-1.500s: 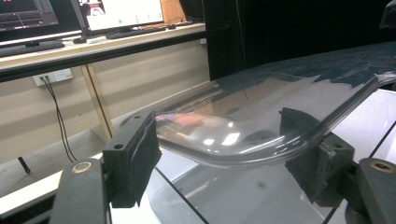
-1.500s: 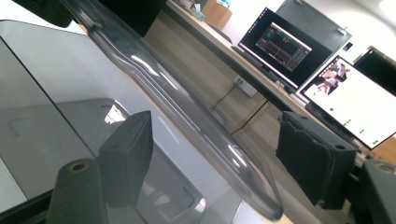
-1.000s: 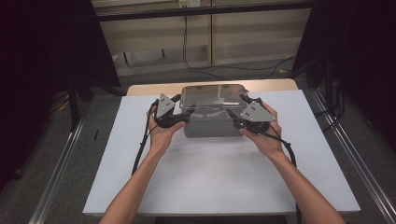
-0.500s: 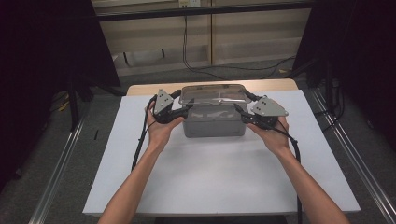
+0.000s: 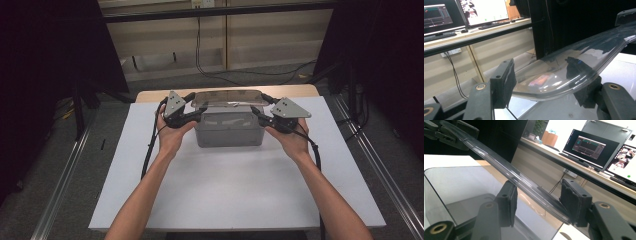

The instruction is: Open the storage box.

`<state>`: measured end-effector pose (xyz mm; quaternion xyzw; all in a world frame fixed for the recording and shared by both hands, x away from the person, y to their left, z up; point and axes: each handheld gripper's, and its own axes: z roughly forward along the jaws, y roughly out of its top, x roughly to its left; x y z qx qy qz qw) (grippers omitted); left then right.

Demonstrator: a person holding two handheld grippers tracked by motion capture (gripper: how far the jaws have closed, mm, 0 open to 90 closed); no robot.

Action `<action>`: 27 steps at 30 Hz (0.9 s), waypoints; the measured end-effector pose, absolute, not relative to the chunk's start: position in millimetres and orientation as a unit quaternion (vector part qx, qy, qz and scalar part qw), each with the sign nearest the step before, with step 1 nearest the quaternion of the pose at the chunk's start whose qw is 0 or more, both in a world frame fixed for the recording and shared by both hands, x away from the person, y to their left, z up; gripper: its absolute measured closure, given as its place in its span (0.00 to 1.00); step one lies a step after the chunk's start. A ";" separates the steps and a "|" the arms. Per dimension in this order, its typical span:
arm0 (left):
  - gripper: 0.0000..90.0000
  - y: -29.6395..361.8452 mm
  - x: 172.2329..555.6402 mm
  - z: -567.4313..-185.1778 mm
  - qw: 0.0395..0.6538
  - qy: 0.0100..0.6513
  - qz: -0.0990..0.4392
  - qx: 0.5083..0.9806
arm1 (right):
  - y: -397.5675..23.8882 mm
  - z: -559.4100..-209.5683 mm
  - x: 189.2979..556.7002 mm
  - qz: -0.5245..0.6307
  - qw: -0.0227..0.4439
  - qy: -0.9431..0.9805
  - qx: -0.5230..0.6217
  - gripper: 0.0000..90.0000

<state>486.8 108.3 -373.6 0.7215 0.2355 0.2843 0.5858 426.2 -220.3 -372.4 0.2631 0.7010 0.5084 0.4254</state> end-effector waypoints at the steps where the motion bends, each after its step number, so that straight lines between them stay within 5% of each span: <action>1: 0.47 108.3 486.8 -373.6 0.586 0.234 0.284 0.722 | -221.0 -372.6 426.5 0.511 0.423 0.699 0.265 0.53; 27: 0.57 108.6 499.2 -359.1 0.586 0.228 0.278 0.726 | -232.8 -362.7 445.0 0.547 0.400 0.675 0.291 0.60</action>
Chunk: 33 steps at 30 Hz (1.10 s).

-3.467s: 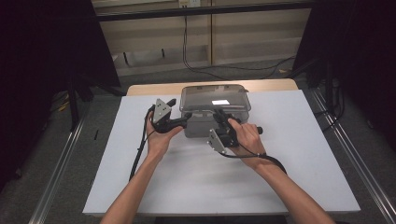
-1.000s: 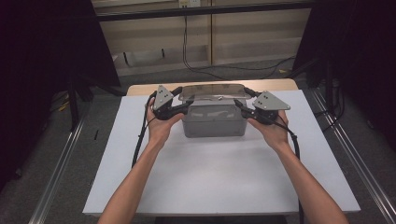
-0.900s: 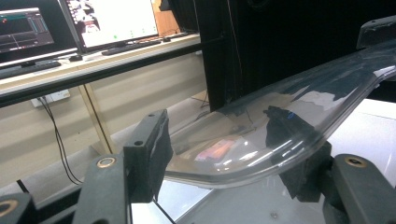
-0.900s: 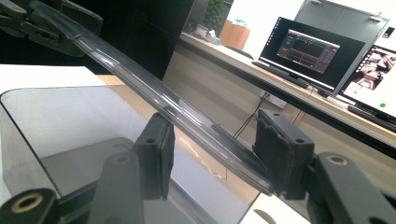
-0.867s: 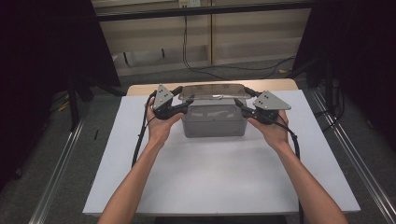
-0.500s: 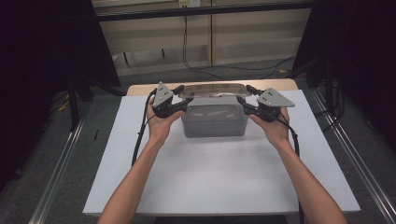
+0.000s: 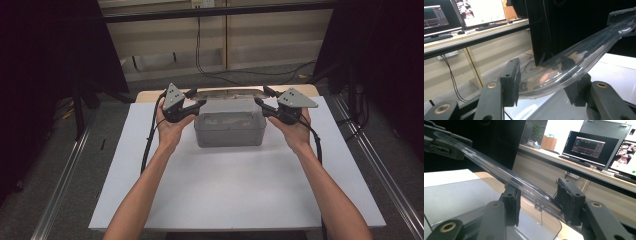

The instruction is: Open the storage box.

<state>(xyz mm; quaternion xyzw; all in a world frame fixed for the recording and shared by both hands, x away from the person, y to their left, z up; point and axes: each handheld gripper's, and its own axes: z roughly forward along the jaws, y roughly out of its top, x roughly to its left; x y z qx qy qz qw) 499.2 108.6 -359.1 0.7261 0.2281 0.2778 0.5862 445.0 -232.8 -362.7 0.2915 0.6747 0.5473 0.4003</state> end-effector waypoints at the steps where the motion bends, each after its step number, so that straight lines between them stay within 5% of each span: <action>1: 0.57 108.5 499.9 -358.0 0.586 0.229 0.278 0.726 | -232.9 -362.4 445.6 0.550 0.398 0.674 0.293 0.61; 33: 0.66 115.7 525.1 -351.5 0.589 0.249 0.268 0.721 | -242.3 -360.9 472.3 0.574 0.386 0.652 0.311 0.69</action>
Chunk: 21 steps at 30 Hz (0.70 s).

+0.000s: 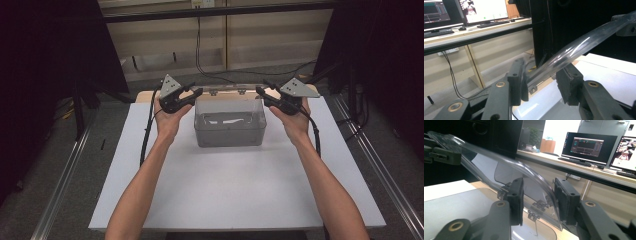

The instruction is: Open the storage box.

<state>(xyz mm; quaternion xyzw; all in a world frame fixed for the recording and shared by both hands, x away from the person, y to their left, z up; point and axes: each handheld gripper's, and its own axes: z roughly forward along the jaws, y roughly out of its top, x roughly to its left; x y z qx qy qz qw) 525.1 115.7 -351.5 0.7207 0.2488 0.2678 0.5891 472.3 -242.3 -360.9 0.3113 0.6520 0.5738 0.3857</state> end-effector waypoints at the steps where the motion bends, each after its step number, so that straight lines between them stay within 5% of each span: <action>1: 0.67 115.5 525.7 -351.1 0.590 0.249 0.267 0.720 | -242.9 -360.4 474.8 0.575 0.383 0.651 0.313 0.69; 21: 0.70 113.2 542.5 -350.1 0.586 0.258 0.264 0.722 | -244.9 -354.0 491.6 0.586 0.377 0.643 0.318 0.69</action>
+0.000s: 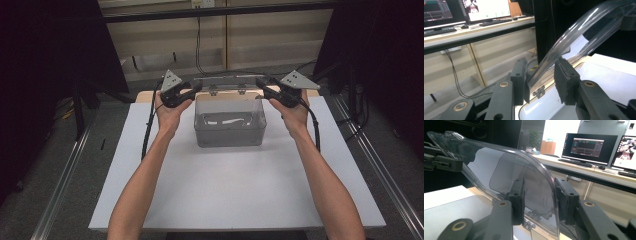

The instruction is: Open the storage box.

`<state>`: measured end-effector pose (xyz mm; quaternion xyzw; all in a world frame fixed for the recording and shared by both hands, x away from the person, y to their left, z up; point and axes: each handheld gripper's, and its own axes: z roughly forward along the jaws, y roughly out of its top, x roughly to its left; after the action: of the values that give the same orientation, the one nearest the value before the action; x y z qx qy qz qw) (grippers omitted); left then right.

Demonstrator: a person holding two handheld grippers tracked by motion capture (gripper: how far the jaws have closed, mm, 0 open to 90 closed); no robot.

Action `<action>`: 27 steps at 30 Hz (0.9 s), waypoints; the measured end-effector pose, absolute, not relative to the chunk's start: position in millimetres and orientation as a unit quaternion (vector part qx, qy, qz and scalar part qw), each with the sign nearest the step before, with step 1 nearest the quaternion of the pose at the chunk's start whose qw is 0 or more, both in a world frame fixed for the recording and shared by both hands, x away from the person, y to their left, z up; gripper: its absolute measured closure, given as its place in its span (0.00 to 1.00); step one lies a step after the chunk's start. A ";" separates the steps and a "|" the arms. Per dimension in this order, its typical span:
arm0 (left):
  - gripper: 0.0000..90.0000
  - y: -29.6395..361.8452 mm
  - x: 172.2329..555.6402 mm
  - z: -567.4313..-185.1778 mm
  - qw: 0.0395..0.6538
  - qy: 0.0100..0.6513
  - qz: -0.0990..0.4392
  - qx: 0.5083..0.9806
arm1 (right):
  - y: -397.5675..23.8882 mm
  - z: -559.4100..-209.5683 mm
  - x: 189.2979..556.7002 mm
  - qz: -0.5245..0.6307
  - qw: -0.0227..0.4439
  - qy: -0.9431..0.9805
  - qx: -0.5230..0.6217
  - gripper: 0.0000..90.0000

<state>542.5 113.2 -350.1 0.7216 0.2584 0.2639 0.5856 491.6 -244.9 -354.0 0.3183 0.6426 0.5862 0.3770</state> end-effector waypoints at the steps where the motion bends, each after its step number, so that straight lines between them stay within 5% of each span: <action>1: 0.70 113.5 543.1 -349.6 0.584 0.257 0.265 0.723 | -244.2 -355.2 492.1 0.587 0.376 0.643 0.318 0.68; 10: 0.71 112.9 546.5 -345.8 0.580 0.258 0.264 0.726 | -241.1 -358.4 498.1 0.585 0.380 0.641 0.321 0.61; 15: 0.72 112.0 548.4 -345.2 0.582 0.264 0.264 0.723 | -239.9 -362.4 502.2 0.578 0.390 0.637 0.330 0.49; 27: 0.72 110.0 553.5 -342.6 0.581 0.268 0.268 0.720 | -243.3 -362.6 516.4 0.570 0.383 0.644 0.336 0.53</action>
<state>553.5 110.0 -342.6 0.7204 0.2682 0.2678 0.5809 516.4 -243.3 -362.6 0.3358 0.6443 0.5702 0.3834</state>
